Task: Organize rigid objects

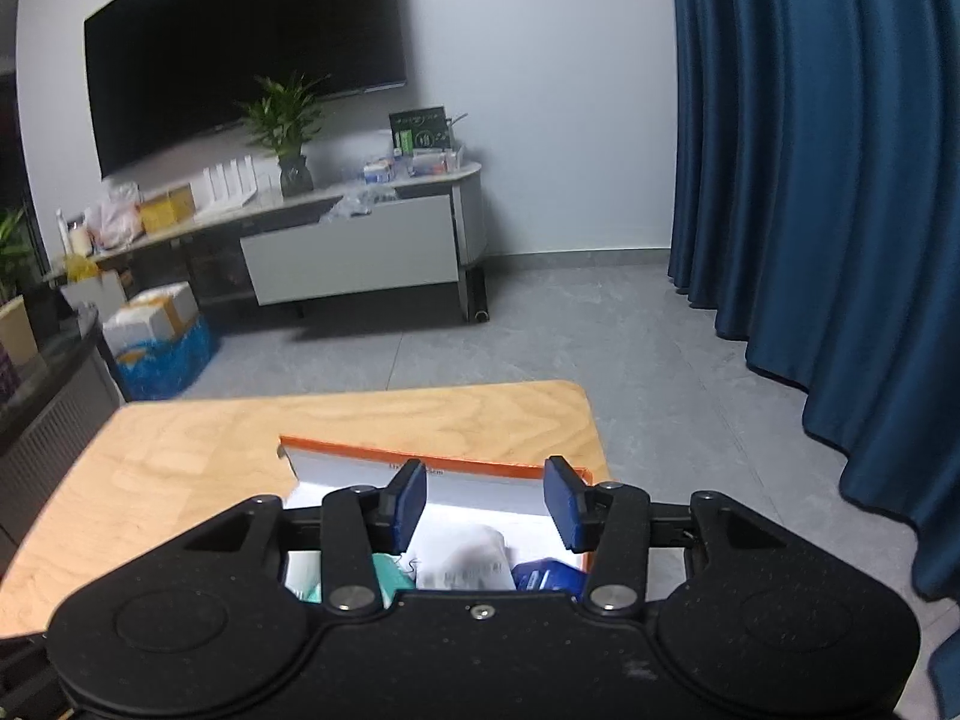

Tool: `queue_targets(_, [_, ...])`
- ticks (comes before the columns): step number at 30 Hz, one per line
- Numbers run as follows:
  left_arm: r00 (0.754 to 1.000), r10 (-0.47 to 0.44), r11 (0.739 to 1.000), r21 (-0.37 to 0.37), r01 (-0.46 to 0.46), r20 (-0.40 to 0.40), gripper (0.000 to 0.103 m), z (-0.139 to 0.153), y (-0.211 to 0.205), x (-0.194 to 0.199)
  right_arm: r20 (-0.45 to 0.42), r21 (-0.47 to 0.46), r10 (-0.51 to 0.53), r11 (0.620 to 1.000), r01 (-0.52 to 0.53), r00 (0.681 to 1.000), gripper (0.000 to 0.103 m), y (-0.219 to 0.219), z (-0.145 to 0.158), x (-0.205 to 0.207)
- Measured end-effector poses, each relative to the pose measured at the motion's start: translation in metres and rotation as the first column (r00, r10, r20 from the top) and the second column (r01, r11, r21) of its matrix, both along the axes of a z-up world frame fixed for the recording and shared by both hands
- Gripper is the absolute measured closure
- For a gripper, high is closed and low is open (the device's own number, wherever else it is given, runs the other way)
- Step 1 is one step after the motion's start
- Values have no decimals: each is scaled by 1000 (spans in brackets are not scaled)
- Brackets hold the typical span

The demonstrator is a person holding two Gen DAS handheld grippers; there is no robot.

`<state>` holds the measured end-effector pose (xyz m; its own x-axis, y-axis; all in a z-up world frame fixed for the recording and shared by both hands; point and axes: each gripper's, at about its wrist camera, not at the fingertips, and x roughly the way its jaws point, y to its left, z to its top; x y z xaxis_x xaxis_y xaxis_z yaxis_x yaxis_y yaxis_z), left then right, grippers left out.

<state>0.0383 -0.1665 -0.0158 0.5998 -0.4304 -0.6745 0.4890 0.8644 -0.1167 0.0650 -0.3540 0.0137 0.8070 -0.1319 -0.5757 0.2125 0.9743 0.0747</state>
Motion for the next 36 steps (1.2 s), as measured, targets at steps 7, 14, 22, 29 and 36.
queue_targets(7, [1000, -10, 1000, -5, 10, -7, 25, -1, -4, -3, 82, -10, -31, 999, 32, 996, 40, 3, 24, -47])
queue_targets(14, [1000, -6, 1000, 15, 6, -30, 25, -6, -15, -4, 100, -27, -51, 998, 54, 994, 26, 8, 34, -86])
queue_targets(22, [1000, 11, 999, 45, -11, -9, 4, 3, -19, -21, 104, -21, -66, 997, 69, 992, 24, 17, 39, -114])
queue_targets(29, [996, 84, 994, 68, -84, 13, 0, 14, -7, -37, 116, -27, -62, 998, 65, 991, 23, 30, 44, -137])
queue_targets(36, [989, 146, 985, 93, -147, 19, 0, 22, 3, -54, 110, -19, -74, 997, 76, 991, 20, 38, 41, -161])
